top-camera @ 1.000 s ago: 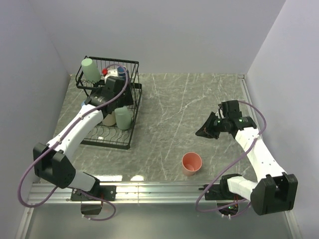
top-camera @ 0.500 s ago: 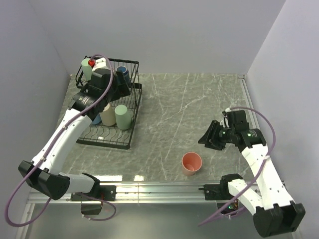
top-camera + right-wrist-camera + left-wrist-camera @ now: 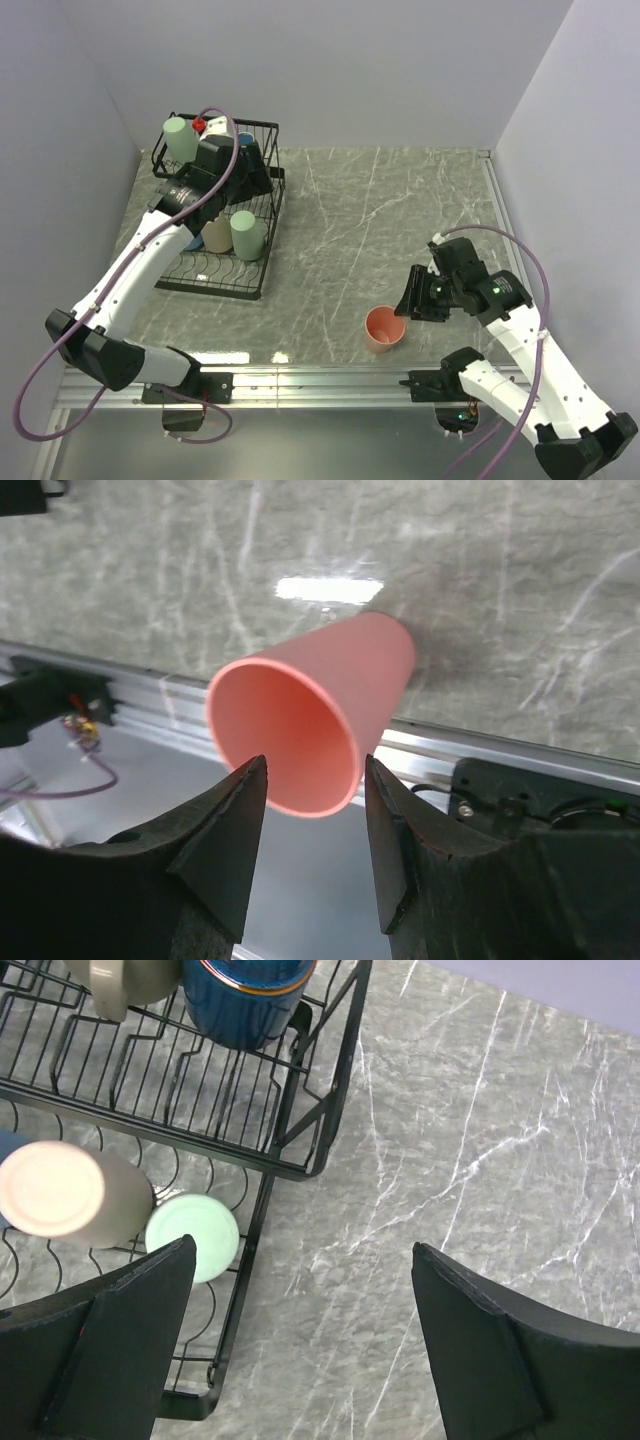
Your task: Load the cups into the dish rack
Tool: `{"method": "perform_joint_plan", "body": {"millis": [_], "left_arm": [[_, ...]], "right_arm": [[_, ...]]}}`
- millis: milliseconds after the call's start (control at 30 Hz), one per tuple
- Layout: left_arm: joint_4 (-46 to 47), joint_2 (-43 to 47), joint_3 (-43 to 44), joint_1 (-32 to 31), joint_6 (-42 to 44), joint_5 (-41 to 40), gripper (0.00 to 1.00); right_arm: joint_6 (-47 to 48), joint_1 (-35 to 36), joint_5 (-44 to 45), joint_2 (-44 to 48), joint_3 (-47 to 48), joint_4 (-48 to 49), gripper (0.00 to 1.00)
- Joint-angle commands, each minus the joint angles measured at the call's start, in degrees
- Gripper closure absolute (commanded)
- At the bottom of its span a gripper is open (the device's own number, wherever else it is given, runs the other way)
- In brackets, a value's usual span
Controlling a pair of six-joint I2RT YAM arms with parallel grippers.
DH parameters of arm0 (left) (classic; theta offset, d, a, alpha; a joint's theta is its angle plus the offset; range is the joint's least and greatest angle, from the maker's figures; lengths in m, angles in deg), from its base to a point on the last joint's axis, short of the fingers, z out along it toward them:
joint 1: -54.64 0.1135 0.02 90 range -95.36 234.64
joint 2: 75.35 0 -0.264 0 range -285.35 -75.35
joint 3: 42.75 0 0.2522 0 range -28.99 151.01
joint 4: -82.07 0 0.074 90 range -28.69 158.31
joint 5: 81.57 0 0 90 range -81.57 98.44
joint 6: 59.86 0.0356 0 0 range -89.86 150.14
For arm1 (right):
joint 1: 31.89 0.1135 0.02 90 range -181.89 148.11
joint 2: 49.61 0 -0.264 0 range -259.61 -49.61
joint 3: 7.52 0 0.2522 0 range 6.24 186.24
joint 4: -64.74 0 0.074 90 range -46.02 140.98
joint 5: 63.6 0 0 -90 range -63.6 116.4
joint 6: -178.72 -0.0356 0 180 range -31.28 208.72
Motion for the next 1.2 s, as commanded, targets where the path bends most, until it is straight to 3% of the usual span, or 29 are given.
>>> {"method": "perform_joint_plan", "body": {"millis": [0,333,433,567,633,700,867,967,1033,1067,1133,1167], "left_arm": [[-0.6,2.0,1.6,-0.6,-0.9,-0.1,0.06],[-4.3,6.8,0.3,-0.7,-1.3,-2.6,0.07],[-5.1,7.3,1.0,-0.6,-1.0,-3.0,0.07],[-5.5,7.8,1.3,-0.6,-0.7,-3.7,0.06],[-6.2,7.8,1.6,-0.6,-0.6,-4.4,0.05],[-6.6,7.7,2.3,-0.6,-0.5,-4.6,0.04],[-5.9,8.9,2.3,0.1,2.8,-1.6,0.01],[-3.8,10.3,1.5,1.4,3.5,5.3,0.01],[-0.5,12.6,0.1,1.9,2.2,10.6,0.01],[1.7,15.8,-1.1,3.0,1.4,12.6,0.0],[9.5,20.7,-5.4,6.4,-2.3,21.0,0.01],[12.2,22.0,-9.1,7.8,-3.9,24.7,0.01]], "right_arm": [[-1.1,1.7,3.8,-0.5,-2.5,1.3,0.49],[-2.5,8.0,8.8,-6.8,-5.0,4.7,0.53],[-3.0,9.7,9.8,-8.5,-4.5,5.4,0.63],[-3.2,11.3,11.7,-10.5,-3.2,4.4,0.9],[-3.1,11.3,12.9,-11.5,-1.5,3.4,0.98],[-2.6,11.3,14.2,-12.7,0.8,2.5,1.0],[-0.7,10.8,14.6,-18.4,17.9,-0.2,1.0],[0.6,7.4,5.9,-23.8,27.4,2.1,1.0],[0.7,3.2,-3.5,-26.1,30.0,8.6,1.0],[-0.2,1.6,-13.0,-26.6,30.2,11.3,1.0],[-5.8,-2.0,-22.5,-27.0,28.7,22.5,1.0],[-11.9,-2.5,-31.2,-27.0,27.9,27.2,1.0]]}}
